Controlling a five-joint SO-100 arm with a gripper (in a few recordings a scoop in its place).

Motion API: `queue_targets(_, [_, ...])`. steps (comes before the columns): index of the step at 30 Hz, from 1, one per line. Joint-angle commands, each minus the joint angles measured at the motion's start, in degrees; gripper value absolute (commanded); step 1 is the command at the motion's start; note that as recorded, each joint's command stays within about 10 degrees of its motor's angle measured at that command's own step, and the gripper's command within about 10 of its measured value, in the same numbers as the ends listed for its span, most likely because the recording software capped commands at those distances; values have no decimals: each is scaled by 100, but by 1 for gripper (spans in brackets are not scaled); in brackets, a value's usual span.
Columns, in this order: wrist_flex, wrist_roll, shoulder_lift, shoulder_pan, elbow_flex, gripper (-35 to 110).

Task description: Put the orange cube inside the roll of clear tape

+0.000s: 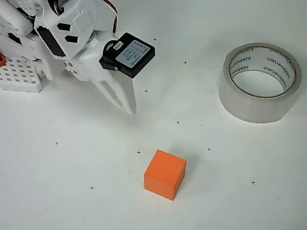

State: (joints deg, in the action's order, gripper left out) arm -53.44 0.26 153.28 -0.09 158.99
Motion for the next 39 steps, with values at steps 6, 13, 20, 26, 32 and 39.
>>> queue_targets(6, [105,-229,-343,-88,-633,11])
queue_targets(13, [105,-457,-1020,-44,-1301,19])
queue_targets(20, [229,-677,-2004,-9,-2109,23])
queue_targets(26, [246,-861,-2092,97,-2303,23])
queue_targets(32, [246,-1125,-2646,229,-2883,23])
queue_targets(39, [299,-1406,-3498,308,-3674,24])
